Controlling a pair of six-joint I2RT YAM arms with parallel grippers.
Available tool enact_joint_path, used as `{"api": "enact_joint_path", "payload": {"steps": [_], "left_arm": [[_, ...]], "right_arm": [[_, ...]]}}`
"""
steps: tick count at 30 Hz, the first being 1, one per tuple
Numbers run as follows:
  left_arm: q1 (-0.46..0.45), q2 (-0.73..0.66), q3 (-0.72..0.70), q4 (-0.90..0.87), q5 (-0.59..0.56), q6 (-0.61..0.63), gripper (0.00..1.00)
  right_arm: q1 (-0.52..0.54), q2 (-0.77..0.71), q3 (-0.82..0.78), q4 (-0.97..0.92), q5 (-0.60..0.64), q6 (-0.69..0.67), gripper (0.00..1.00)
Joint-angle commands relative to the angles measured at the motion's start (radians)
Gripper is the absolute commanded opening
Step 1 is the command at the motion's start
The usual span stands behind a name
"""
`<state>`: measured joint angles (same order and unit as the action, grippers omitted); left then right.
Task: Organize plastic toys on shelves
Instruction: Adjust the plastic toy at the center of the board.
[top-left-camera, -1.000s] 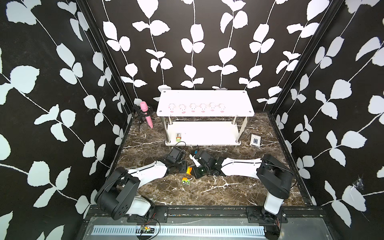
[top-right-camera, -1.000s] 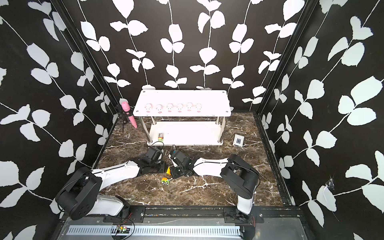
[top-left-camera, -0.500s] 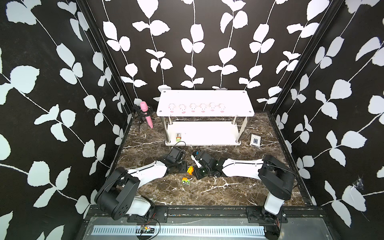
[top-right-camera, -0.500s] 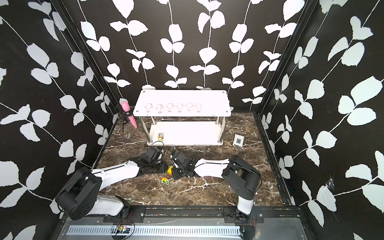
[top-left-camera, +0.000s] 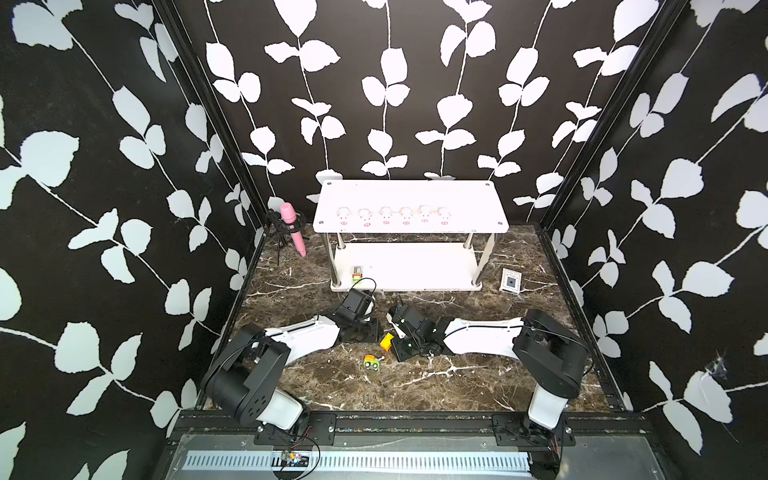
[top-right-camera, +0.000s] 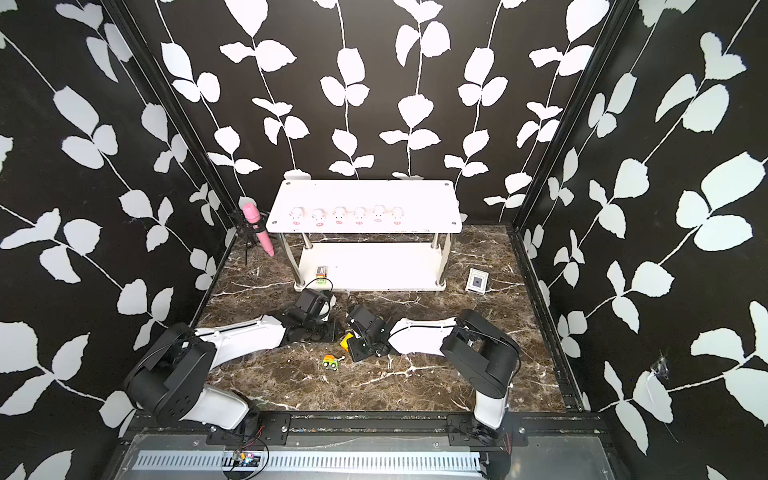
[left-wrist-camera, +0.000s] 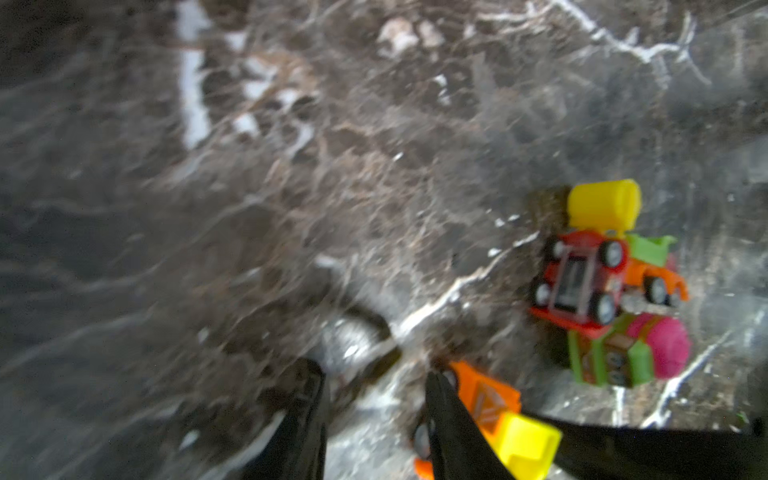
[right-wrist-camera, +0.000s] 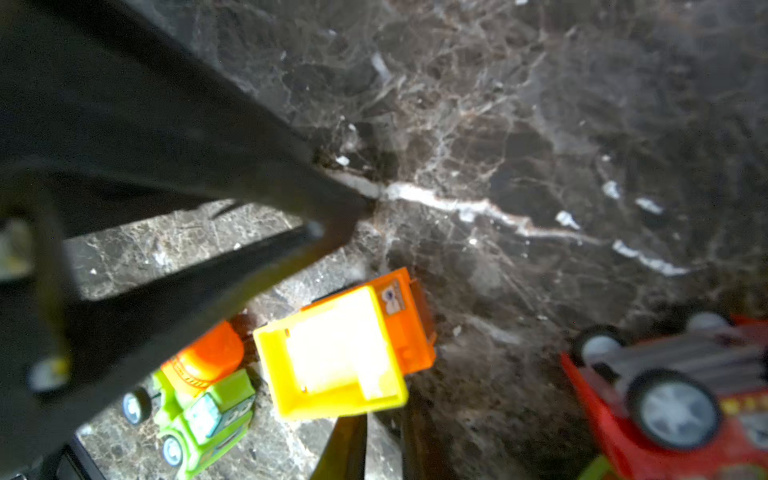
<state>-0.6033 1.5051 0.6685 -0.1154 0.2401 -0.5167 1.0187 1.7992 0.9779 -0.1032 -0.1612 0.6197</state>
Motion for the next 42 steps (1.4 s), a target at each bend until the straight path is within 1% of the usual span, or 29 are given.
{"api": "enact_joint_path", "payload": {"steps": [1,3,6,9,11,14,17,19,20,23,26,28,32,39,42], "left_arm": [[-0.002,0.059,0.040,-0.001,0.081,0.033,0.39],[-0.001,0.087,0.067,-0.001,0.093,0.036,0.38],[0.000,0.110,0.099,-0.030,0.067,0.041,0.36],[0.000,0.098,0.128,-0.105,-0.022,0.051,0.37],[0.001,0.064,0.141,-0.157,-0.082,0.057,0.38],[0.001,-0.022,0.141,-0.231,-0.160,0.059,0.39],[0.000,-0.132,0.114,-0.282,-0.175,0.064,0.37],[-0.001,-0.207,0.079,-0.295,-0.136,0.061,0.35],[-0.003,-0.236,0.064,-0.295,-0.107,0.058,0.32],[-0.010,-0.299,0.010,-0.279,0.005,0.031,0.20],[-0.035,-0.318,-0.039,-0.226,0.117,-0.006,0.08],[-0.057,-0.311,-0.057,-0.183,0.168,-0.026,0.00],[-0.079,-0.281,-0.079,-0.093,0.239,-0.051,0.00],[-0.081,-0.151,-0.067,-0.062,0.265,-0.037,0.00],[-0.081,-0.105,-0.056,-0.068,0.247,-0.028,0.00]], "right_arm": [[0.010,0.039,-0.025,0.016,-0.024,0.032,0.22],[0.012,0.039,-0.030,0.037,-0.028,0.043,0.23],[0.011,0.026,-0.036,0.052,-0.020,0.052,0.26],[0.011,0.001,-0.046,0.067,-0.032,0.046,0.30],[0.010,-0.026,-0.059,0.078,-0.040,0.040,0.32],[0.008,-0.080,-0.080,0.081,-0.031,0.031,0.34],[-0.002,-0.128,-0.091,0.071,-0.031,0.021,0.34],[-0.013,-0.148,-0.090,0.065,-0.037,0.015,0.33],[-0.019,-0.154,-0.088,0.065,-0.039,0.013,0.31],[-0.044,-0.155,-0.071,0.052,-0.034,0.008,0.26],[-0.071,-0.124,-0.030,0.030,-0.025,0.002,0.17],[-0.087,-0.089,0.004,0.024,-0.031,-0.004,0.09],[-0.100,-0.027,0.074,0.009,-0.036,-0.022,0.00],[-0.103,0.040,0.152,-0.010,-0.032,-0.044,0.00],[-0.105,0.072,0.187,-0.015,-0.052,-0.068,0.01]]}}
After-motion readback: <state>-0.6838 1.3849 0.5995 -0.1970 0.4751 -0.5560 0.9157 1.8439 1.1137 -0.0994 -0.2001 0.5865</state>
